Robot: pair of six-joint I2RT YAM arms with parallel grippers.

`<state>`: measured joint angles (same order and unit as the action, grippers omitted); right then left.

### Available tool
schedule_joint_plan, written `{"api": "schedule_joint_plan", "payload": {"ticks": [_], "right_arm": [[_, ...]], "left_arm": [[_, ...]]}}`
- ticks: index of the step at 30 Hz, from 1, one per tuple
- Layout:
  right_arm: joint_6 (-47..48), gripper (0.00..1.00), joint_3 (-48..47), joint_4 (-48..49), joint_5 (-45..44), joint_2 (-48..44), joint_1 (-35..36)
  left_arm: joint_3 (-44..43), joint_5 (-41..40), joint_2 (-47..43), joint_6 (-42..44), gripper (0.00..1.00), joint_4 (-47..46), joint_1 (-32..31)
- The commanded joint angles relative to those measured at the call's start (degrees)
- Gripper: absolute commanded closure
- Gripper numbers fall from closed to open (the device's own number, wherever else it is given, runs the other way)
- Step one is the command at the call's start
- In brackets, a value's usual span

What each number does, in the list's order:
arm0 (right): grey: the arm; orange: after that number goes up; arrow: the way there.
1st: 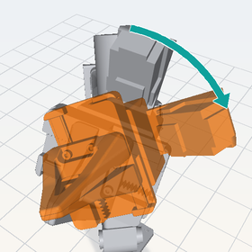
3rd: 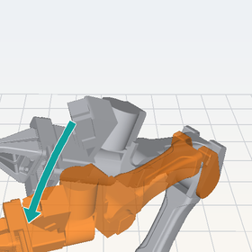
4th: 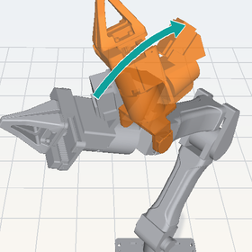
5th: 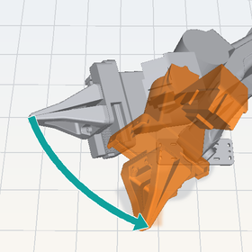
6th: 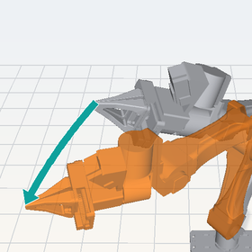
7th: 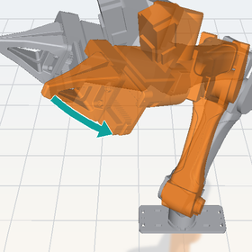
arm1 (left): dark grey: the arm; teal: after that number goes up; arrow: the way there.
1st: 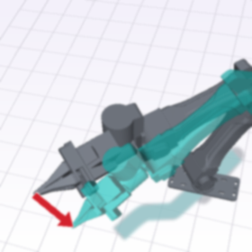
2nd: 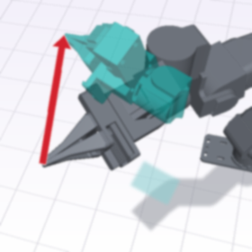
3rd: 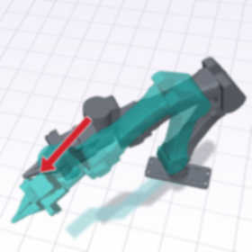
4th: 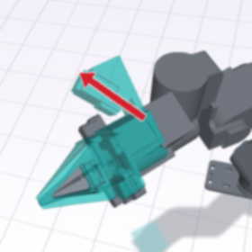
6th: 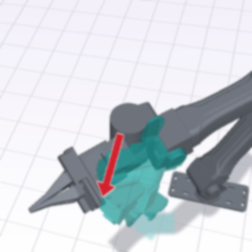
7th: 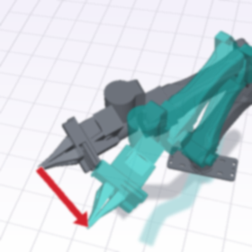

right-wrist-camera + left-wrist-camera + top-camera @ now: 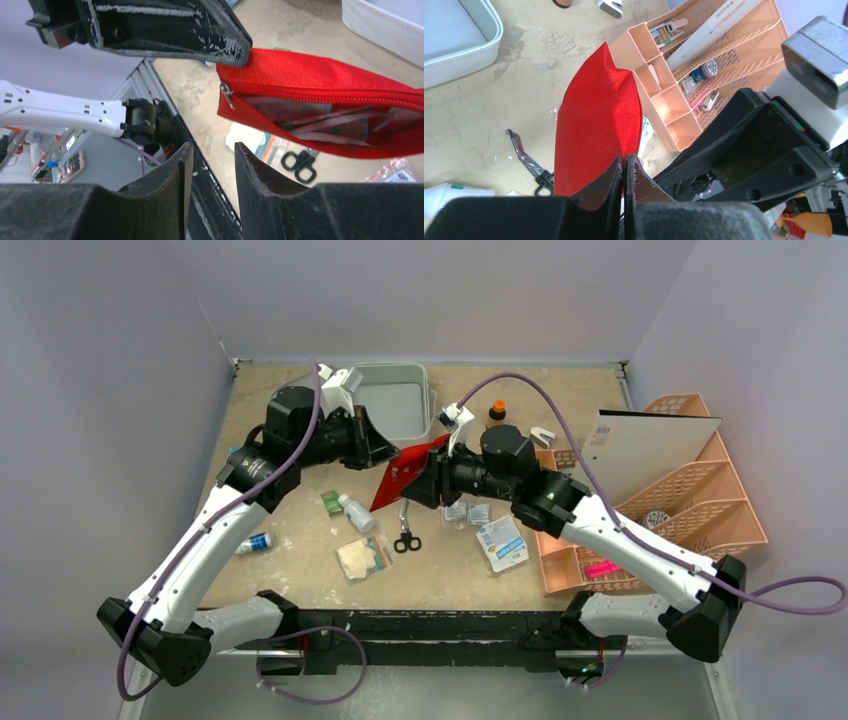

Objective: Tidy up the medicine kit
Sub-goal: Zip the medicine pouch.

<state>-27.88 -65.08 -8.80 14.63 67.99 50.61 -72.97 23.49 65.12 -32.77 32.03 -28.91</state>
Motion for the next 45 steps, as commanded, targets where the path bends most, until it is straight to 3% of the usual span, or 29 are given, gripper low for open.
{"api": "schedule_joint_plan", "payload": {"ticks": [1,5,12,22,25,30,32,39,45], "right_arm": [[-1.52,0.62,0.34,11.61,0.41,1.82,0.44],[-1.42,0.57,-1.87,11.80,0.49,4.68,0.48],[-0.58,0.57,-1.81,14.06,-4.03,6.57,0.62],[-1.02,0.58,1.59,22.73,-3.42,4.82,0.56],[-1.04,0.64,2.43,23.79,-5.16,4.30,0.61],[-1.16,0.91,2.90,23.46,-7.66,4.21,0.63],[-0.97,1.00,3.83,23.98,-8.39,3.81,0.63],[3.27,1.00,7.78,20.63,-7.87,0.56,0.63],[5.61,1.00,11.66,17.91,-6.79,-2.39,0.45]], "left_arm": [[-0.62,-2.23,-2.24,-6.94,1.00,-4.27,0.25],[-0.52,-1.18,-2.07,-8.98,1.00,-5.38,0.25],[-0.87,0.19,-1.45,-11.57,1.00,-4.92,0.25],[0.94,-1.67,-3.12,-14.53,1.00,-5.04,0.26],[1.31,-1.63,-2.92,-15.32,1.00,-5.71,0.27],[1.34,-0.85,-2.93,-15.74,1.00,-5.96,0.25],[1.13,-0.41,-3.06,-14.24,1.00,-5.57,0.25],[-3.76,-1.57,-1.49,-1.37,1.00,2.54,0.32],[-5.83,6.96,0.78,8.43,1.00,1.98,0.43]]}}
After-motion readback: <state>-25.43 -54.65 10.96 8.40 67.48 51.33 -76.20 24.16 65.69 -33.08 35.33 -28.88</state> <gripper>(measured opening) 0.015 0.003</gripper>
